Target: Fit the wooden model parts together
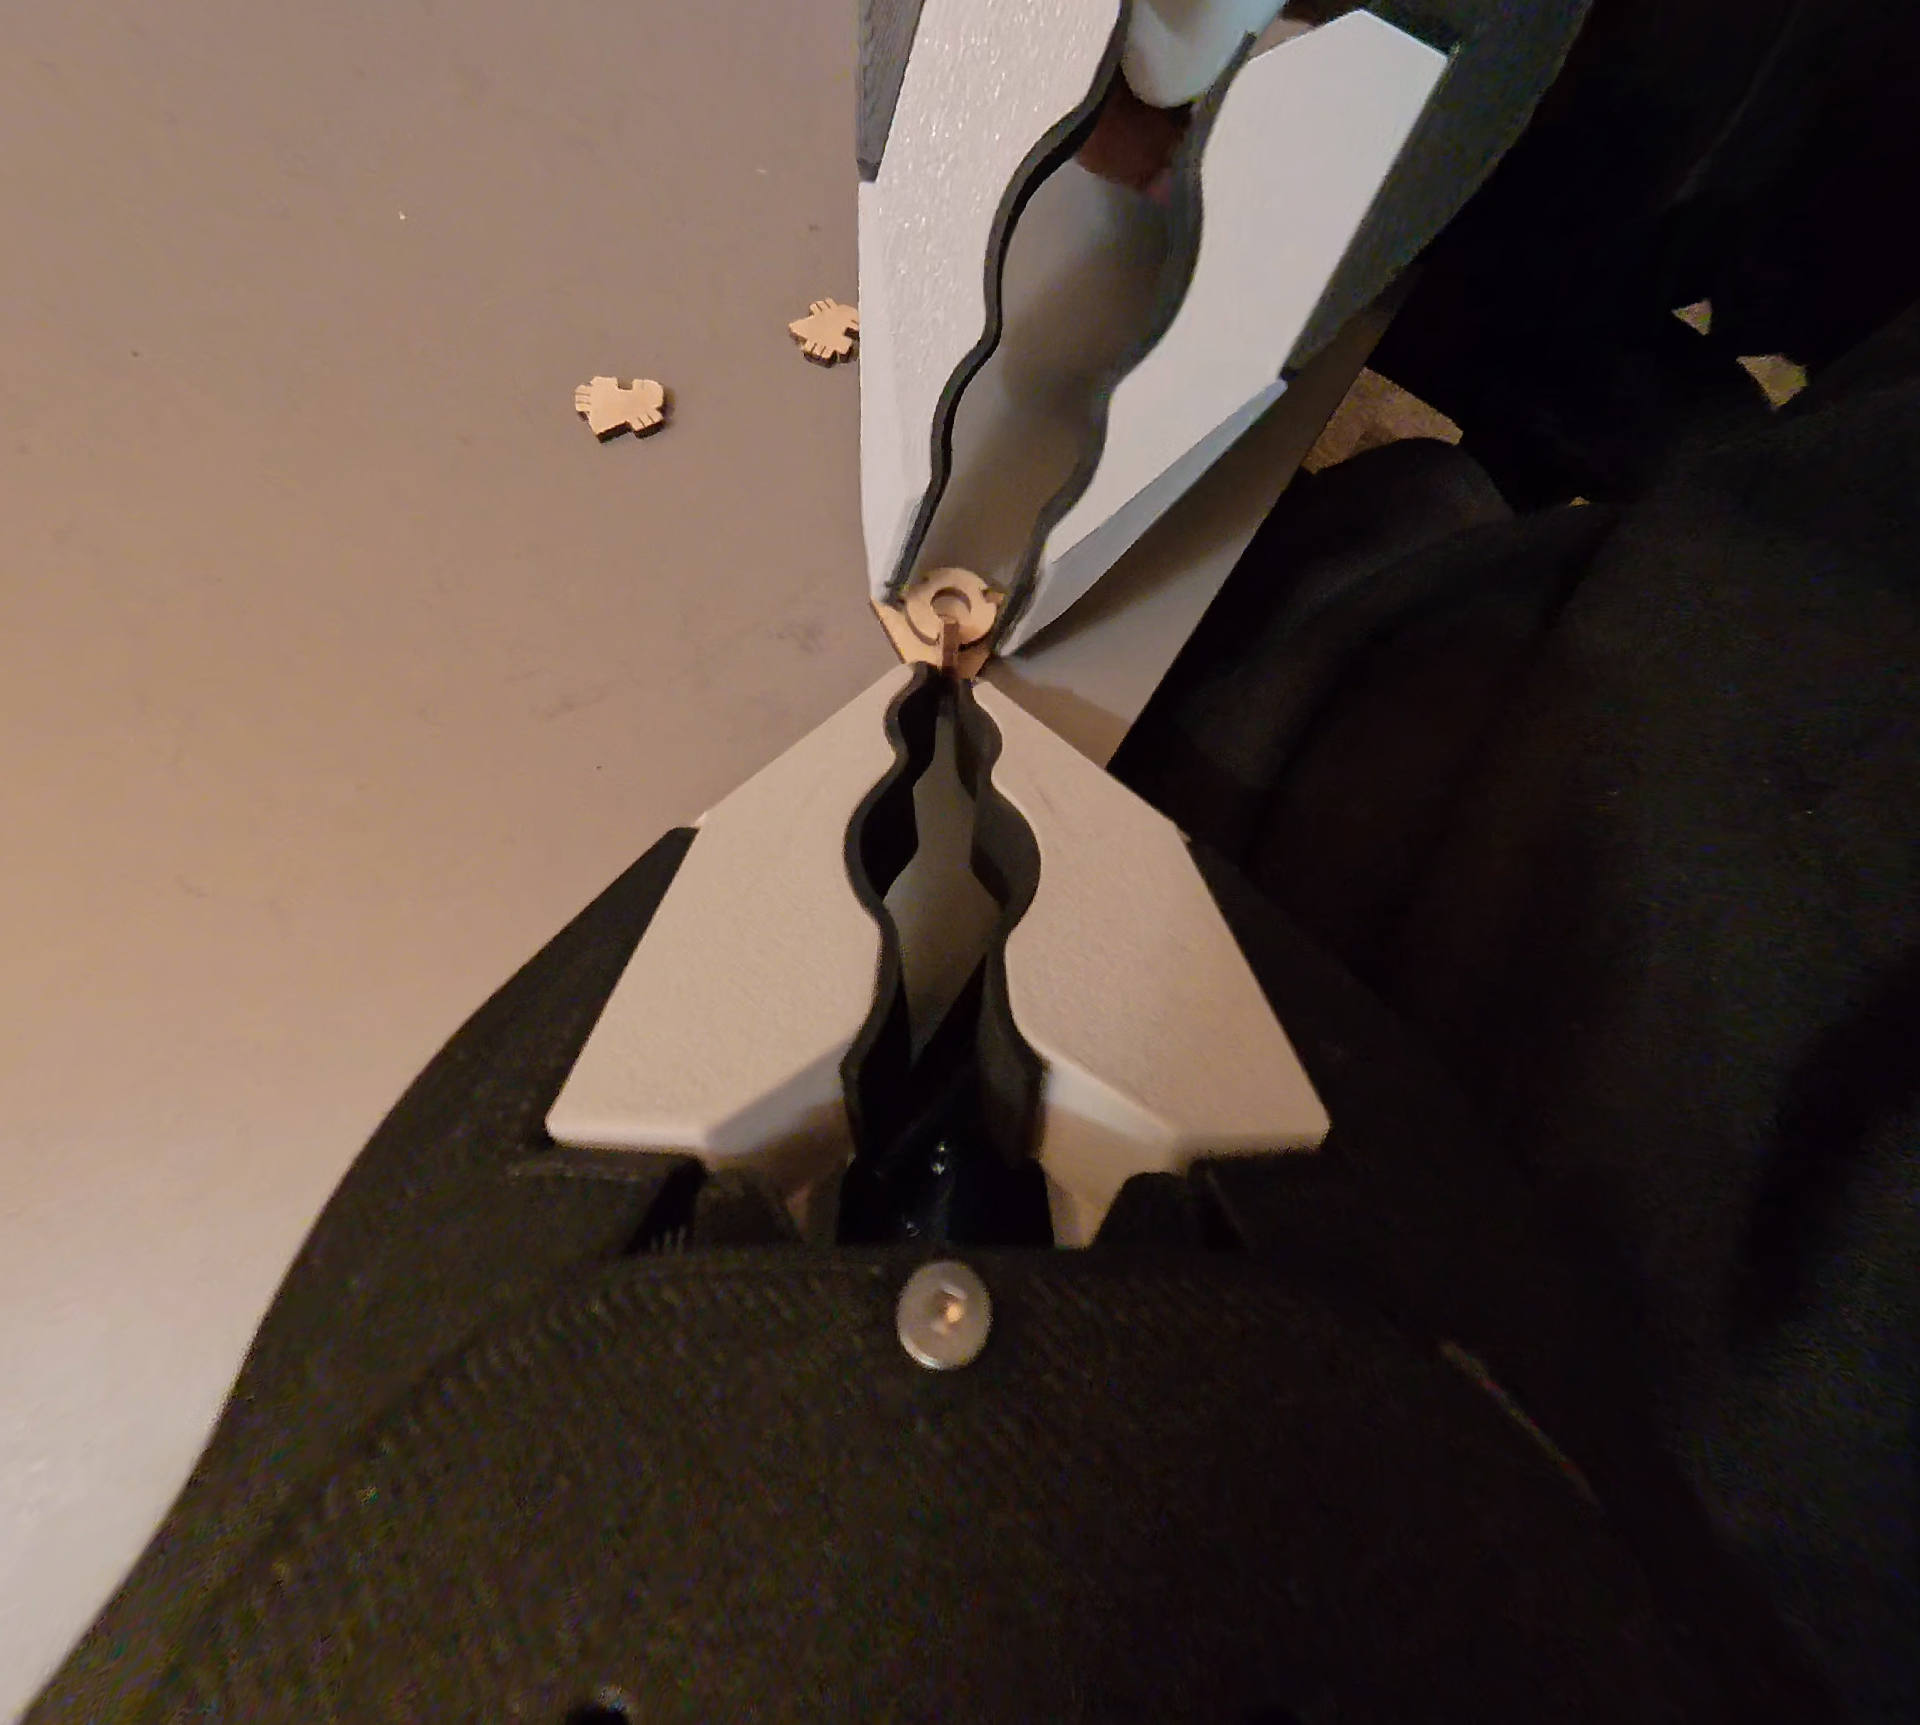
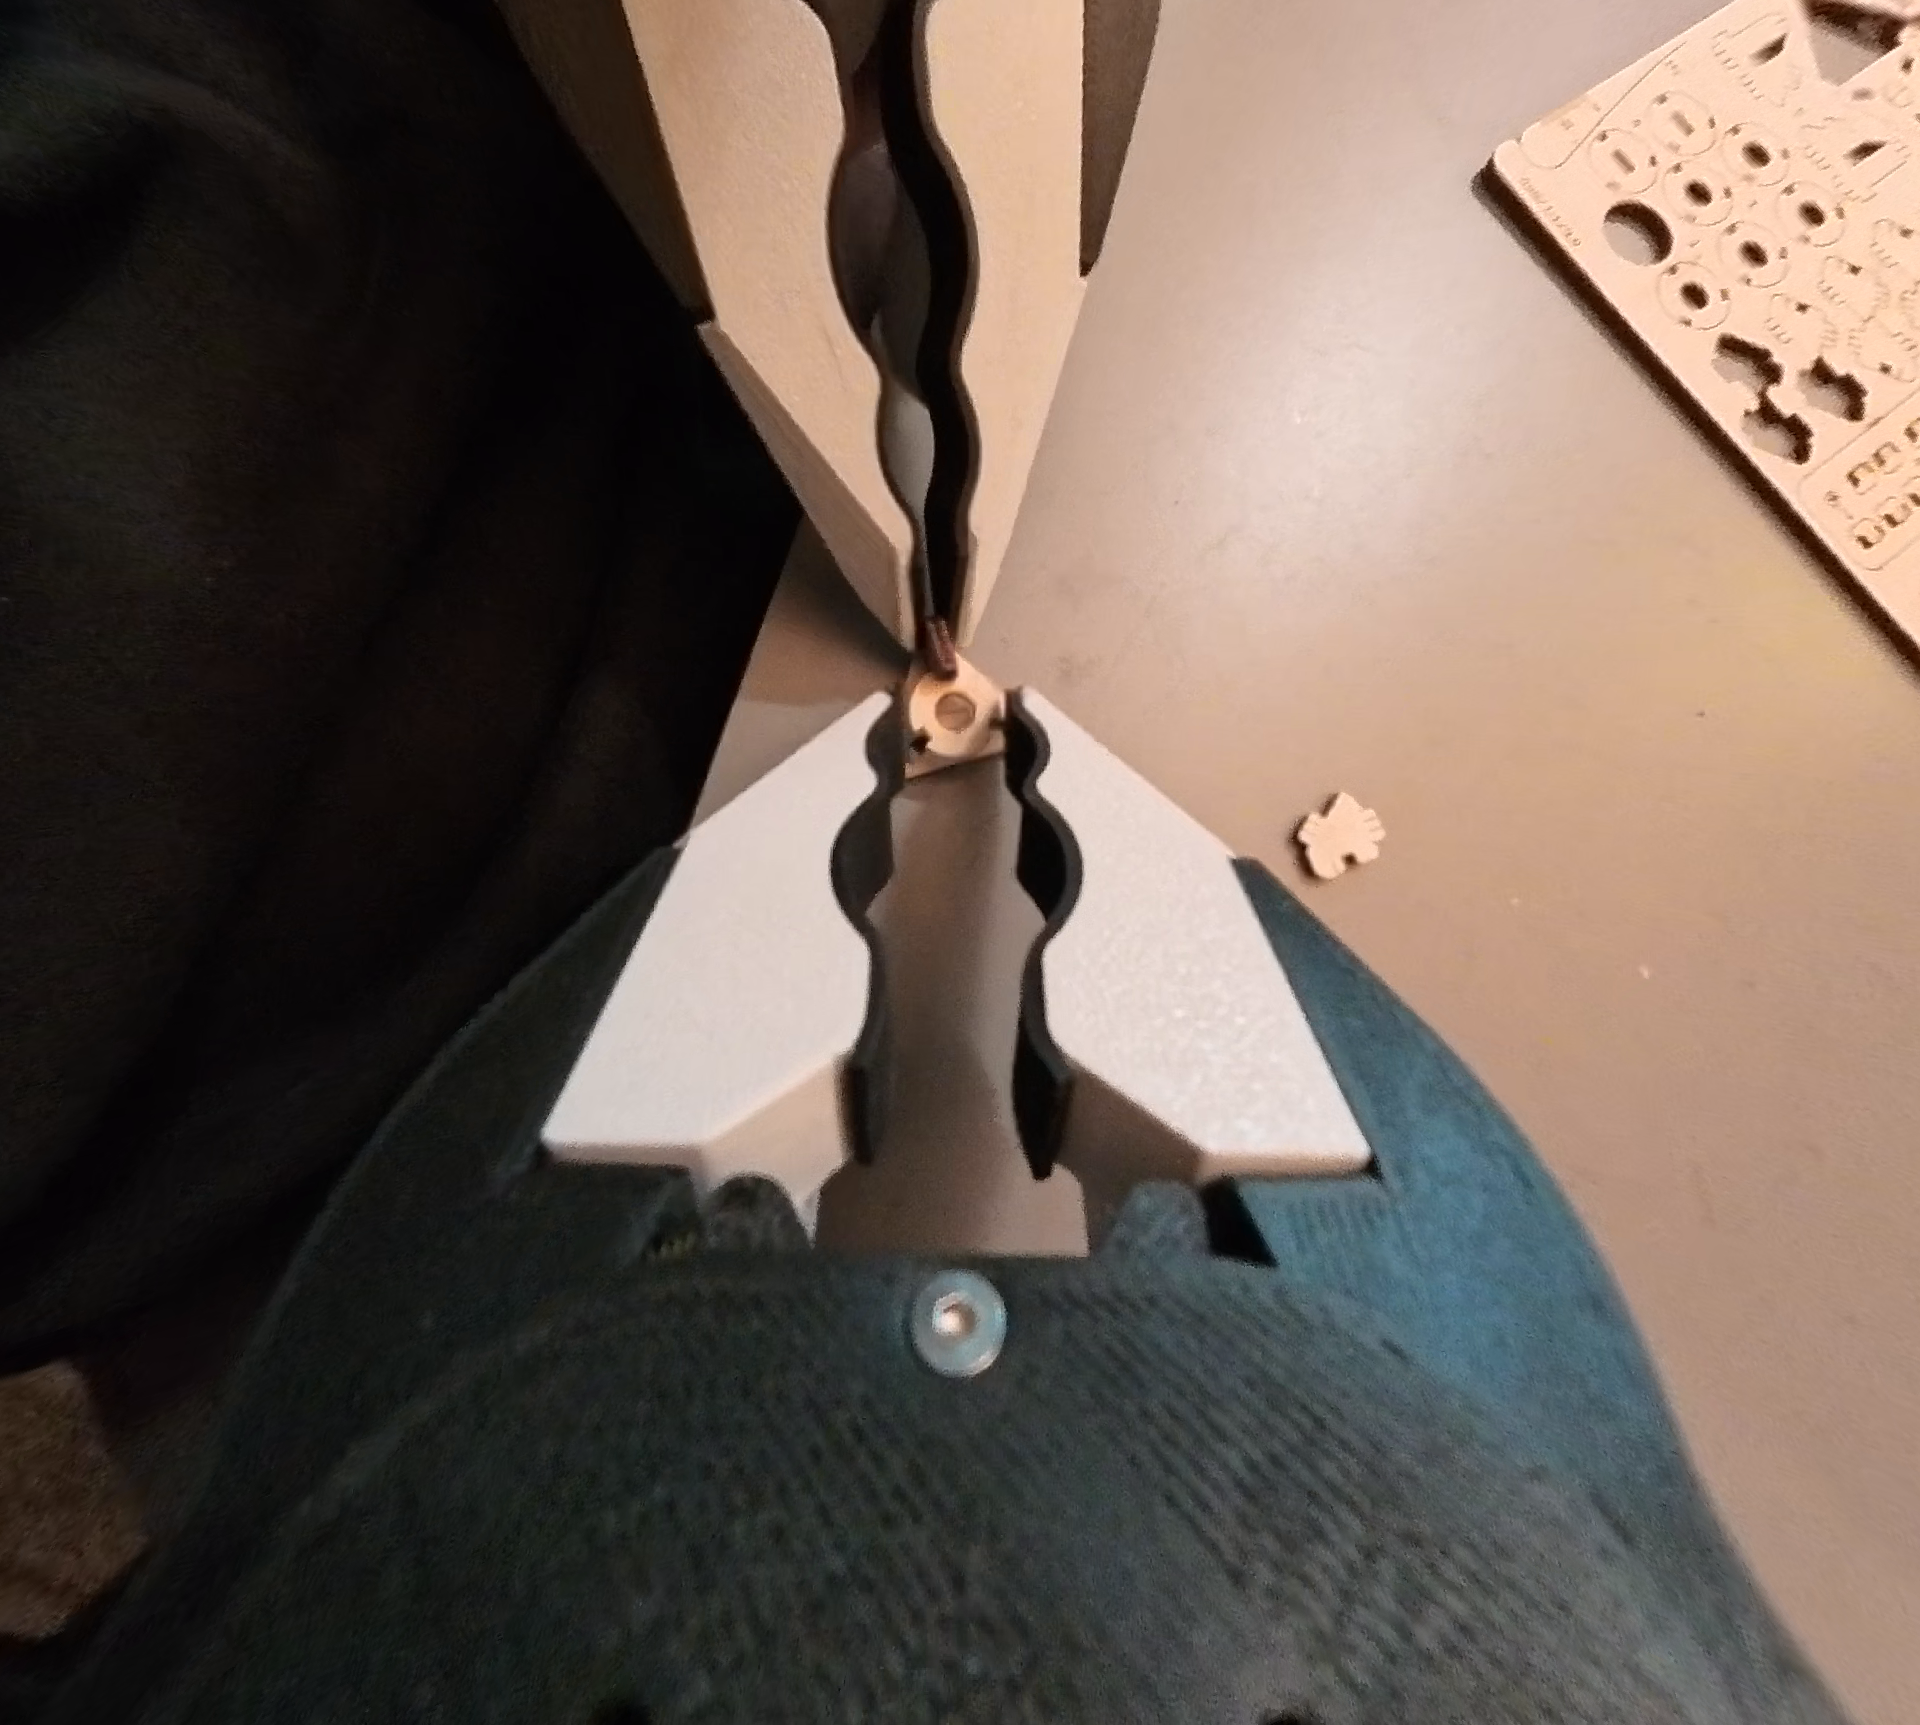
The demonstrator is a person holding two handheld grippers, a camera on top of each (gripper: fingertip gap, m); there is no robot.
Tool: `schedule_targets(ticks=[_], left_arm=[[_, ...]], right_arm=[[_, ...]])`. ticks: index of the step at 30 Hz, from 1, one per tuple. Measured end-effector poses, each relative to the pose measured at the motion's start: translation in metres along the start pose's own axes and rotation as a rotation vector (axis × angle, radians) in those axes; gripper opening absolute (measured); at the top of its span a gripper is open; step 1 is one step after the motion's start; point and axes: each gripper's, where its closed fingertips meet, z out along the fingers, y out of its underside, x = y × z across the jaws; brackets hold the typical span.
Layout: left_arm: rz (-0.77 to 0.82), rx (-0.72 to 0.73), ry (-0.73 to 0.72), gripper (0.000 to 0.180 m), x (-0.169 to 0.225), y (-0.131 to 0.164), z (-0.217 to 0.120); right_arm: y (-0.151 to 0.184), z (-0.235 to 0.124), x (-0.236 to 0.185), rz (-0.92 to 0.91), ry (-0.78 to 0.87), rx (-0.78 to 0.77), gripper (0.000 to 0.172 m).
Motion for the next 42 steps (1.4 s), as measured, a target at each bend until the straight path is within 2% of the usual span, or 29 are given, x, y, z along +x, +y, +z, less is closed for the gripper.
schedule_targets(ticks=[3, 8, 12, 27, 42], left_arm=[[-0.045, 0.006, 0.034, 0.003, 0.001, -0.001, 0.0], [-0.049, 0.005, 0.037, 0.003, 0.001, 0.0, 0.0], [-0.047, 0.001, 0.041, 0.003, 0.001, -0.001, 0.001], [-0.028, -0.027, 0.017, 0.003, 0.002, -0.001, 0.001], [-0.035, -0.034, 0.006, 0.003, 0.001, -0.001, 0.002]], right_arm=[[-0.005, -0.004, 0.001, -0.003, 0.033, 0.034, 0.026], [0.0, -0.015, 0.003, 0.064, 0.052, 0.054, 0.027], [0.008, -0.01, -0.001, 0.076, 0.044, 0.038, 0.027], [0.004, -0.003, -0.002, 0.05, 0.021, 0.037, 0.016], [0.003, -0.003, -0.001, 0.005, 0.05, 0.021, 0.015]])
